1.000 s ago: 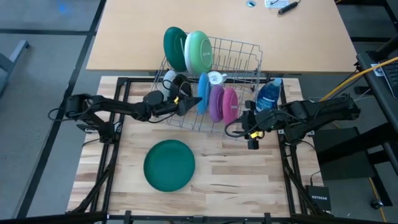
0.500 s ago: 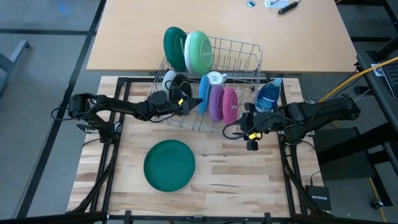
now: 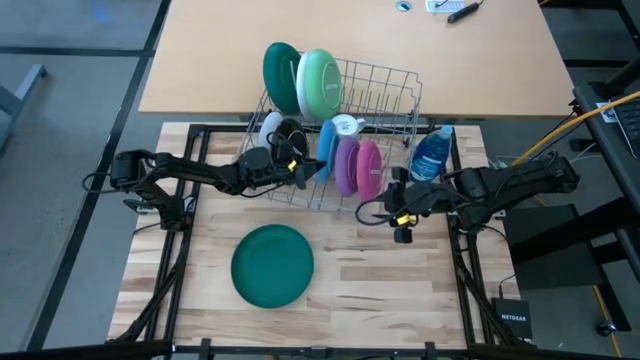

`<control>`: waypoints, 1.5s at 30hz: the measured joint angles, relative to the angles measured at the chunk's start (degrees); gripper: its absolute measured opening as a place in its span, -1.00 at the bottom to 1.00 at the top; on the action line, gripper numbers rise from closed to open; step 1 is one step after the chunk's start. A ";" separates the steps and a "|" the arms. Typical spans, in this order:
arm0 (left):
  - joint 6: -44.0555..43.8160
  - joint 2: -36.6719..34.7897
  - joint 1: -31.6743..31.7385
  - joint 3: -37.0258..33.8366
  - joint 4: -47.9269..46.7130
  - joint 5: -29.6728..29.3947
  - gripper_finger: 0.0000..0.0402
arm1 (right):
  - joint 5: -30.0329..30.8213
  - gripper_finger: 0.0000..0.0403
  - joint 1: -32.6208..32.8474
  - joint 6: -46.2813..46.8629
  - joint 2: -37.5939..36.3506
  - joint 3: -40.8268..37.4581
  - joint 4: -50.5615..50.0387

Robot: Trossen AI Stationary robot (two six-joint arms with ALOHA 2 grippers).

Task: Sort dishes
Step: Put the light blue plate in the dish rack

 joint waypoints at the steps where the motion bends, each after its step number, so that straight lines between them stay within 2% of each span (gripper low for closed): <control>1: -0.02 -0.01 0.01 0.00 0.02 -0.02 -0.69 | 0.99 -0.08 0.02 -0.35 0.02 0.00 2.04; 8: 0.14 0.00 0.01 -0.01 0.13 -0.04 -0.73 | 12.06 -0.08 -0.42 -10.59 1.71 0.00 19.14; 12: 2.10 0.03 0.01 -0.04 0.04 0.00 -0.69 | 13.35 -0.08 -3.89 -13.71 3.40 0.00 26.71; 17: 2.97 0.04 0.01 -0.04 -0.22 0.00 -0.55 | 13.35 -0.08 -12.14 -13.22 6.44 0.00 36.98; 19: 2.99 0.04 -0.17 -0.04 -0.24 -0.04 -0.51 | 11.62 -0.08 -15.82 -13.18 8.22 0.00 40.59; 25: 5.26 0.04 -0.34 -0.04 -0.41 -0.11 -0.46 | -2.17 -0.08 -25.65 -8.29 14.88 0.00 52.81; 27: 5.38 0.02 -0.34 -0.04 -0.92 -0.09 -0.46 | -4.77 -0.08 -27.99 -5.96 17.45 0.00 55.05; 35: 6.66 0.00 -0.34 0.00 -3.00 -0.04 -0.46 | -5.67 -0.08 -32.02 -2.20 25.13 0.07 54.38; 40: 7.26 0.11 -0.30 -0.13 -4.11 -0.19 -0.46 | -5.56 -0.08 -31.91 -2.21 26.36 0.13 53.62; 45: 3.47 0.11 -0.32 -0.13 -4.55 0.16 -0.46 | -5.59 -0.08 -31.94 -2.21 26.32 0.13 52.45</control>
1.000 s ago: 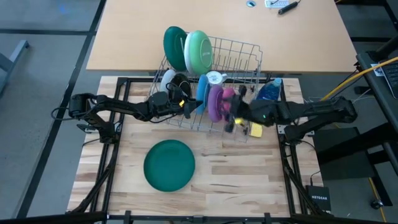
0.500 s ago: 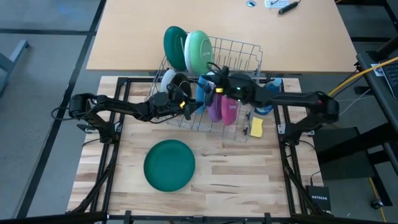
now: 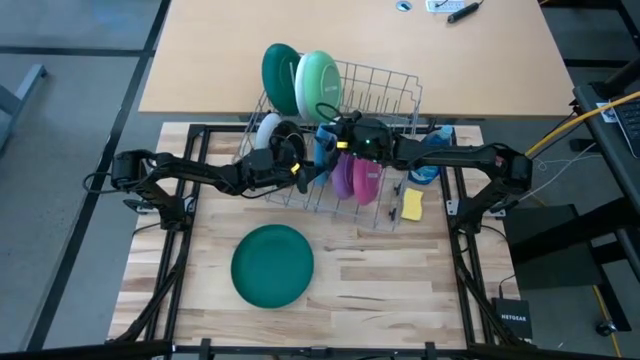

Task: Sort dishes
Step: Put the light blue plate in the dish rack

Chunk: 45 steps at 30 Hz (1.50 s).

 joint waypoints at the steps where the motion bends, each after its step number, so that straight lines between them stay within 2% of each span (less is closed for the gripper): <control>1: -0.62 0.00 0.02 0.00 -0.09 0.41 -0.46 | -0.03 -0.08 0.01 0.00 0.00 0.00 -0.39; 14: -11.97 -0.02 0.07 0.00 -0.07 4.41 -0.46 | -0.12 -0.08 0.07 0.00 -0.07 0.04 -3.27; 22: -10.84 -1.10 0.09 0.00 -0.97 4.80 -0.46 | -0.15 -0.08 0.07 0.02 -0.09 0.07 -4.19; 32: -9.22 -6.09 -0.02 0.13 -8.76 4.38 -0.46 | -0.29 -0.08 0.07 0.00 -0.04 -0.01 -4.95; 45: -12.71 -8.44 0.04 0.02 -9.47 3.86 -0.46 | -0.06 -0.08 0.07 -0.03 -0.02 -0.07 -5.30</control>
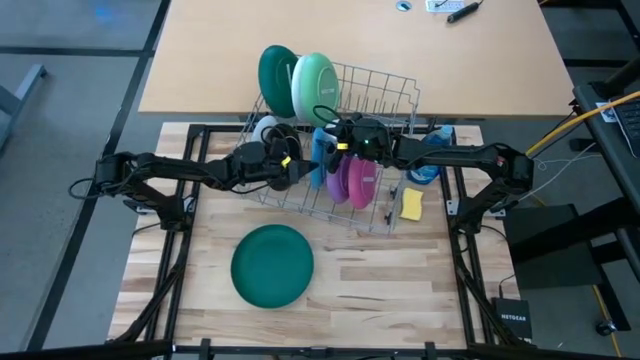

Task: Sort dishes
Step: Put the light blue plate in the dish rack

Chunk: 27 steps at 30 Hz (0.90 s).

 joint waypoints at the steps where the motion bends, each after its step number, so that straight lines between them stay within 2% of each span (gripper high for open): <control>1: -0.45 0.00 0.00 0.00 0.00 0.00 -0.46 | 0.02 -0.08 0.00 -0.01 0.00 -0.02 -0.01; 8: -0.90 -0.45 0.00 0.27 -5.00 0.20 -0.46 | -0.40 -0.08 0.07 -0.26 0.06 -0.32 3.49; 12: -0.55 -0.46 -0.77 0.33 -8.19 1.25 -0.46 | -4.18 -0.08 0.07 1.61 0.15 -0.39 8.34; 16: 0.27 -0.42 -1.31 0.22 -8.15 1.07 -0.46 | -6.07 -0.08 0.05 2.61 0.70 -0.28 8.57; 24: 0.14 -0.33 -1.51 0.20 -7.94 0.89 -0.46 | -4.87 -0.08 0.79 2.68 0.47 -0.07 7.08; 27: 0.16 -0.71 -1.44 0.24 -7.99 0.69 -0.46 | -2.18 -0.08 0.76 2.83 0.31 0.13 3.77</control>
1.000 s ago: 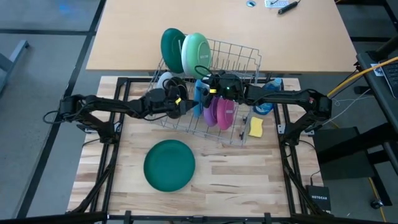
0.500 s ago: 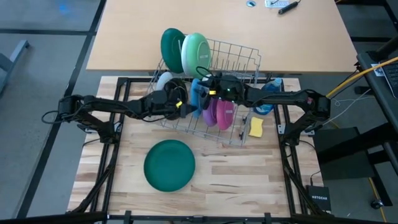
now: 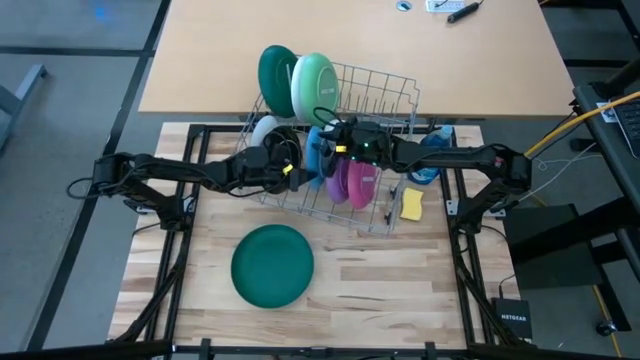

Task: Sort dishes
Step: Put the light blue plate in the dish rack

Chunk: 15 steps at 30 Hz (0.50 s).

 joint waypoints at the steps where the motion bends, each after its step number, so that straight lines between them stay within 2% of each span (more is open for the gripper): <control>1: 0.11 -0.36 0.04 0.09 -0.27 -0.14 -0.46 | 0.87 -0.08 0.00 0.02 -0.02 0.02 -1.05; 5: 0.45 -1.28 0.08 0.97 -1.53 -0.63 -0.46 | 2.08 -0.08 0.00 -0.02 0.07 -0.23 -5.39; 15: 0.57 -3.50 0.72 1.44 -6.61 0.16 -0.46 | 1.36 -0.08 0.04 -0.52 -1.81 -0.35 -5.47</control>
